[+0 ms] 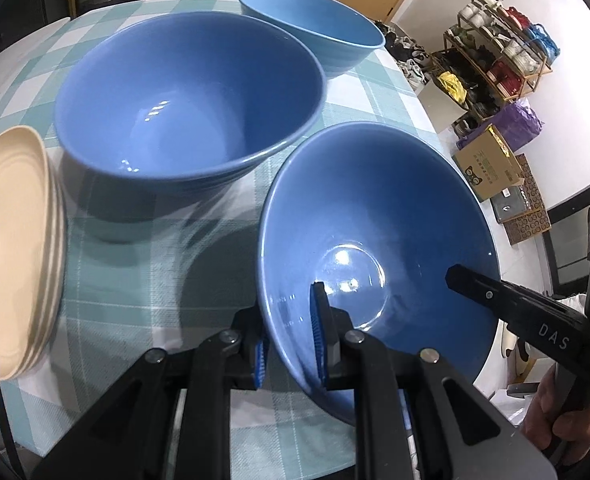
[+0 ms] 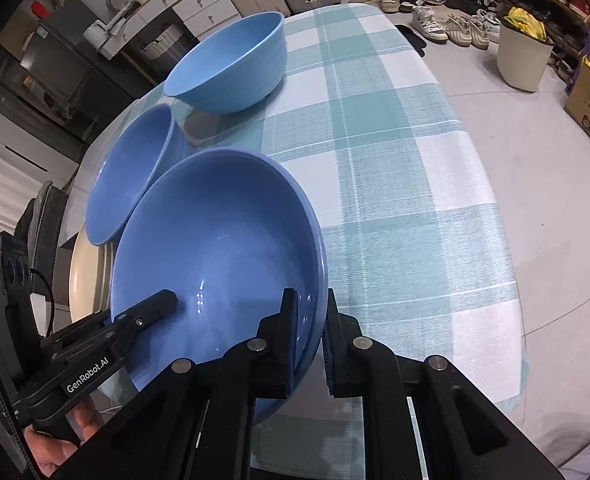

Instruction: Organize plates and bowls

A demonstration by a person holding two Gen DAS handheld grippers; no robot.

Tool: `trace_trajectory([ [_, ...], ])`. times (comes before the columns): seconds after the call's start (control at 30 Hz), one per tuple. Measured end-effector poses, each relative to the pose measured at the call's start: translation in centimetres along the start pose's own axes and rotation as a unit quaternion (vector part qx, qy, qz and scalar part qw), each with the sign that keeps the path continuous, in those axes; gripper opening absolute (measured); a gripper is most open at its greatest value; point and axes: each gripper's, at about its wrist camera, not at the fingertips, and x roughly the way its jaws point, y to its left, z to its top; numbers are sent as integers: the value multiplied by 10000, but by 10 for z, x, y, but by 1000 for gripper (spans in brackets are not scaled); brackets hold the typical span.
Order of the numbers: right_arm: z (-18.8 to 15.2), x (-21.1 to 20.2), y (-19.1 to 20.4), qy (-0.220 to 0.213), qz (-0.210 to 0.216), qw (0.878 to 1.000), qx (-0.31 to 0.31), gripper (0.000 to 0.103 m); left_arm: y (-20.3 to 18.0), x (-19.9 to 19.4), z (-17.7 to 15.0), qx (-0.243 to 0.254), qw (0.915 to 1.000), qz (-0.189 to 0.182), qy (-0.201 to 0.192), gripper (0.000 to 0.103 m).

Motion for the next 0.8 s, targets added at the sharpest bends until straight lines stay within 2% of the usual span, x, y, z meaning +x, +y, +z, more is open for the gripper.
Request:
trace_trajectory([
  [0.17, 3, 6, 5, 75, 45, 10000, -15, 11, 0, -2, -4, 83, 9998, 162, -31, 16],
  [0.8, -3, 14, 14, 169, 242, 9995, -97, 16, 5, -4, -2, 137, 9996, 226, 61, 23],
])
